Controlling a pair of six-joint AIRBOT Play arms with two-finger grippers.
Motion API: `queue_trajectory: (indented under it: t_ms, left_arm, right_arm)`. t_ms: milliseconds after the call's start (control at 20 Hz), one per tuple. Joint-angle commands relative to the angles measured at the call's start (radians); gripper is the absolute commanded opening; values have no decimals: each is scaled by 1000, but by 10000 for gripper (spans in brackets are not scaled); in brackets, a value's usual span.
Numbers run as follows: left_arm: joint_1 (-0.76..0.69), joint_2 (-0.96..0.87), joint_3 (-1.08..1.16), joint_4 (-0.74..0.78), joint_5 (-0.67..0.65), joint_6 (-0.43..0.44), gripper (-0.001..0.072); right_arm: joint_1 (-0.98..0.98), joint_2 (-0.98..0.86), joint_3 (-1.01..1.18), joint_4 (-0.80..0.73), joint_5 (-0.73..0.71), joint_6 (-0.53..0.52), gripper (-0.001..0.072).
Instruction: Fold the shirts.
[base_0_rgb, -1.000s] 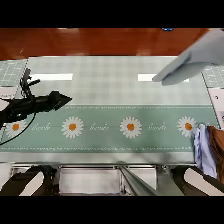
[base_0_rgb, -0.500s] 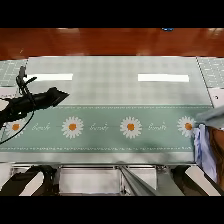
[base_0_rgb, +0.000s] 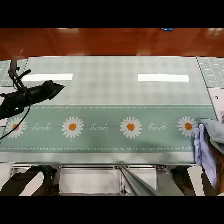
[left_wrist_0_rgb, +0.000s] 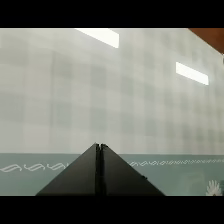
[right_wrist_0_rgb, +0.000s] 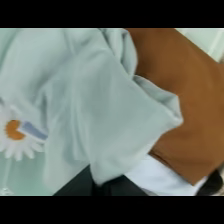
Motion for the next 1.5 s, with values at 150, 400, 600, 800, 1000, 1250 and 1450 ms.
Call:
queue_trajectory:
  t_ms: [150, 400, 600, 800, 1000, 1250, 1450]
  left_arm:
    - [0, -1, 39, 1, 78, 11, 17]
    - [0, -38, 162, 1, 110, 44, 18]
    - [-1, -72, 286, 1, 110, 44, 17]
    - [-29, -124, 461, 1, 66, 43, 17]
    - [-185, -257, 675, 171, -61, -8, 16]
    - [-313, -404, 657, 757, -365, -370, 17]
    - [-267, -423, 590, 762, -425, -438, 18]
  right_arm:
    - [-15, 16, -38, -118, 125, 5, 414]
    - [41, 16, 2, -149, 125, -3, 414]
    - [105, -16, 123, -87, 115, 0, 364]
    - [358, -123, 306, 412, -61, 16, 23]
    - [953, -228, 323, 484, -445, 41, 22]
    - [1577, -531, 320, -68, -357, 70, 21]
    - [1650, -692, 319, -187, -316, 174, 22]
